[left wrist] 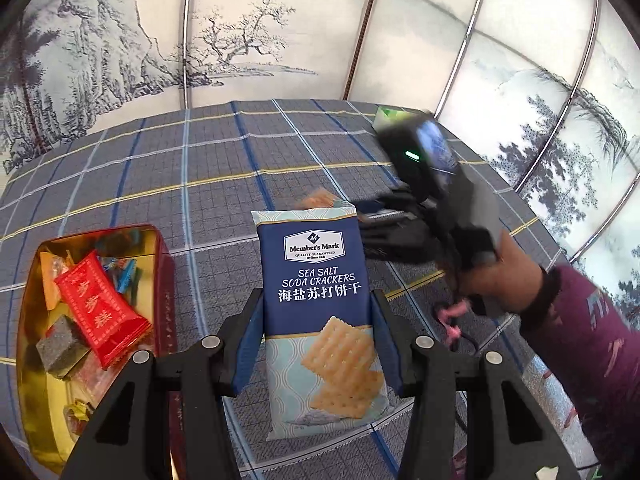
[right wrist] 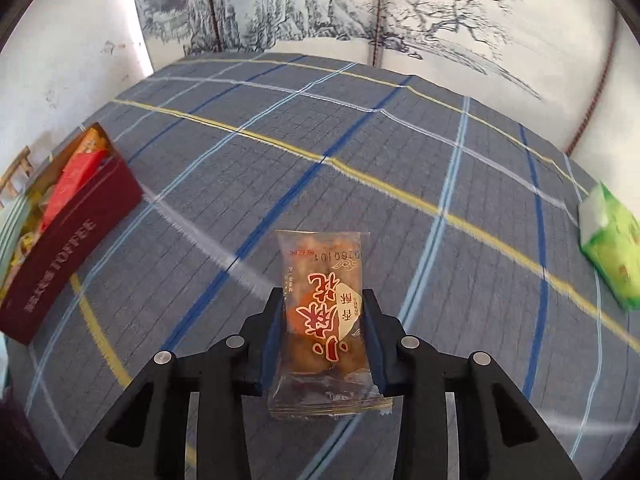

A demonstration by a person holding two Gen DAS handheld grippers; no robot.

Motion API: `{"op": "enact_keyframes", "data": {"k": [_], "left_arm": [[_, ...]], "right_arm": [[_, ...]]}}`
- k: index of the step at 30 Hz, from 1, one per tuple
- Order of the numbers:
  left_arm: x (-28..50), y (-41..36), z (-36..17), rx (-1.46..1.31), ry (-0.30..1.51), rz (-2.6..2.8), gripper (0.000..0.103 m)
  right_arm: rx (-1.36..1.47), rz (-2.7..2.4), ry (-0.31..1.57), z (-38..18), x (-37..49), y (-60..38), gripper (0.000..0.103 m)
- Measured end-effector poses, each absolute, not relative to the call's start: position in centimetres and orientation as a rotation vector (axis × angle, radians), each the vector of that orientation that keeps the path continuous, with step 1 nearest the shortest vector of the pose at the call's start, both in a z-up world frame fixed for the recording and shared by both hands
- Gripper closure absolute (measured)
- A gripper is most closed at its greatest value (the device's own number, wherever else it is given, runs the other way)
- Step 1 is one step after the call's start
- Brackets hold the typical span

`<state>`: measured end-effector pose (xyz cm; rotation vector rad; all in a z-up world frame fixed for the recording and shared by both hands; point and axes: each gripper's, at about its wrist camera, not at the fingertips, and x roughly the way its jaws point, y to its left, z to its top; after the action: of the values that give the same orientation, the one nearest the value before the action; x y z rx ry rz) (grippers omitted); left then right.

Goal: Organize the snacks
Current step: 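Carry the cracker pack into the gold tin and open the left gripper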

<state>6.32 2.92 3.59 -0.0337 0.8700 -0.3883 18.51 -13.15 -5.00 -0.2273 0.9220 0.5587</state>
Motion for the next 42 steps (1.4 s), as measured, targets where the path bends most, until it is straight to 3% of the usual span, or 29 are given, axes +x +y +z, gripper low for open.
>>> {"op": "enact_keyframes", "data": {"k": [9, 23, 42], "left_arm": [[3.3, 7.8, 5.3, -0.089, 0.825, -0.279, 0.056], [0.5, 19.4, 3.6, -0.078, 0.806, 0.002, 0.056], [1.6, 21.9, 0.2, -0.094, 0.815, 0.019, 0.056]], "right_arm": [[0.053, 0.360, 0.875, -5.5, 10.6, -21.2, 0.065], [0.093, 0.273, 0.884, -5.7, 11.3, -22.6, 0.065], [0.079, 0.267, 0.885, -5.9, 11.7, -22.1, 0.065]]}}
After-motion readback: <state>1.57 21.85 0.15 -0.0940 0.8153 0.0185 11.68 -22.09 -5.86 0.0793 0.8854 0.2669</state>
